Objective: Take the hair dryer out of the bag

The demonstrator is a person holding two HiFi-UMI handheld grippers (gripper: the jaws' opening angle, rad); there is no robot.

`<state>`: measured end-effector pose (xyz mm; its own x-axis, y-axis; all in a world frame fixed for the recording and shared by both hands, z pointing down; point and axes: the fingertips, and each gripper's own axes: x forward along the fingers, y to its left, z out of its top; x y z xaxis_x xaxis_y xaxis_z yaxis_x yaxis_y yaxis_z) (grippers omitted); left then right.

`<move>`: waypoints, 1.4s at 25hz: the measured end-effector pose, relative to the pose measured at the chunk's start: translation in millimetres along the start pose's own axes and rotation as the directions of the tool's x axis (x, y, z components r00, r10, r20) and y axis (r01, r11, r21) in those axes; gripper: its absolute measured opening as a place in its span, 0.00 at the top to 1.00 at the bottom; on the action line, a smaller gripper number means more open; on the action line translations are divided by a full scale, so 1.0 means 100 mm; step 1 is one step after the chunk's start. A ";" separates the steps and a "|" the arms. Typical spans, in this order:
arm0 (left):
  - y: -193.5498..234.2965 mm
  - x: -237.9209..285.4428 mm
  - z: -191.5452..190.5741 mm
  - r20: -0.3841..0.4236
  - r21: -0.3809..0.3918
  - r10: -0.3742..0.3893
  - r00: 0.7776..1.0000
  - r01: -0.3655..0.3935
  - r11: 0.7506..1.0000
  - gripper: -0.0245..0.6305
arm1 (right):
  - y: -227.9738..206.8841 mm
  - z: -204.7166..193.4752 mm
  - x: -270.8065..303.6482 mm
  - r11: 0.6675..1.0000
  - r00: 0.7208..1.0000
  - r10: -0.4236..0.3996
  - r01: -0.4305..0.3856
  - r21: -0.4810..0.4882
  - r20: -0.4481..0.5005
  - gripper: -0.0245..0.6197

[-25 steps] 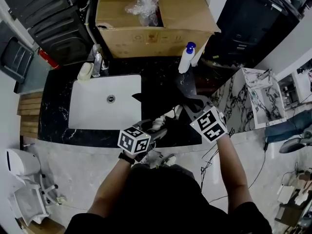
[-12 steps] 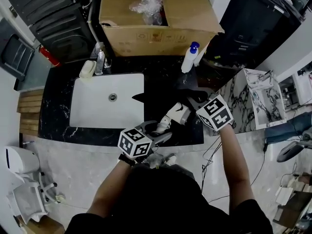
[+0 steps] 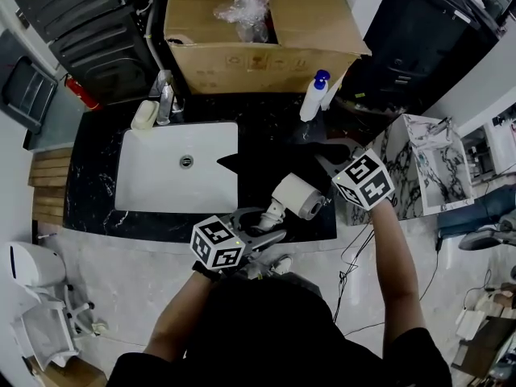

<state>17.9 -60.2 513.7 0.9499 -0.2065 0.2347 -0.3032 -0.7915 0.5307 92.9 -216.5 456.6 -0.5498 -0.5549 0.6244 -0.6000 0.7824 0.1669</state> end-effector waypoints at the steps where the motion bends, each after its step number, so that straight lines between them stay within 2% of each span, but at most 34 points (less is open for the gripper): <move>1: -0.02 0.00 0.02 0.009 -0.005 -0.009 1.000 0.009 1.000 0.59 | -0.04 0.00 -0.02 1.000 1.000 -0.008 0.008 0.012 0.002 0.89; 5: -0.08 0.00 0.11 0.023 0.007 -0.026 0.999 0.026 1.000 0.59 | -0.13 -0.04 -0.05 0.998 0.999 -0.054 0.054 0.029 -0.009 0.89; 9: -0.19 -0.08 0.16 0.042 0.011 -0.042 0.998 0.042 0.999 0.59 | -0.12 -0.02 -0.11 0.996 0.996 -0.086 0.086 -0.001 -0.019 0.89; 15: -0.30 -0.15 0.15 0.040 0.011 -0.047 0.998 0.046 0.999 0.59 | -0.17 0.09 -0.10 0.991 0.991 -0.130 0.130 -0.001 0.000 0.89; 19: -0.38 -0.12 0.20 0.052 0.027 -0.086 0.995 0.085 0.996 0.59 | -0.25 0.21 -0.06 0.989 0.989 -0.148 0.147 0.021 0.026 0.89; 24: -0.46 -0.11 0.26 0.075 0.042 -0.117 0.990 0.115 0.993 0.59 | -0.44 0.28 -0.04 0.973 0.973 -0.229 0.229 0.009 0.015 0.90; 27: -0.41 -0.16 0.27 0.086 0.037 -0.101 0.991 0.098 0.995 0.59 | -0.40 0.25 -0.08 0.972 0.972 -0.235 0.235 -0.027 -0.005 0.90; 30: -0.28 -0.30 0.27 0.099 0.021 -0.050 0.994 0.048 0.999 0.59 | -0.17 0.10 -0.08 0.975 0.976 -0.213 0.209 -0.079 -0.047 0.90; 35: -0.04 -0.58 0.29 0.122 0.019 0.047 0.991 -0.049 0.999 0.59 | 0.13 -0.17 -0.07 0.985 0.983 -0.171 0.170 -0.016 -0.067 0.90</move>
<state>-33.2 -61.7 474.2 0.9369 -0.3120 0.1579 -0.3482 -0.7910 0.5030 99.0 -197.9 467.8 -0.3988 -0.6604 0.6363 -0.6754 0.6808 0.2833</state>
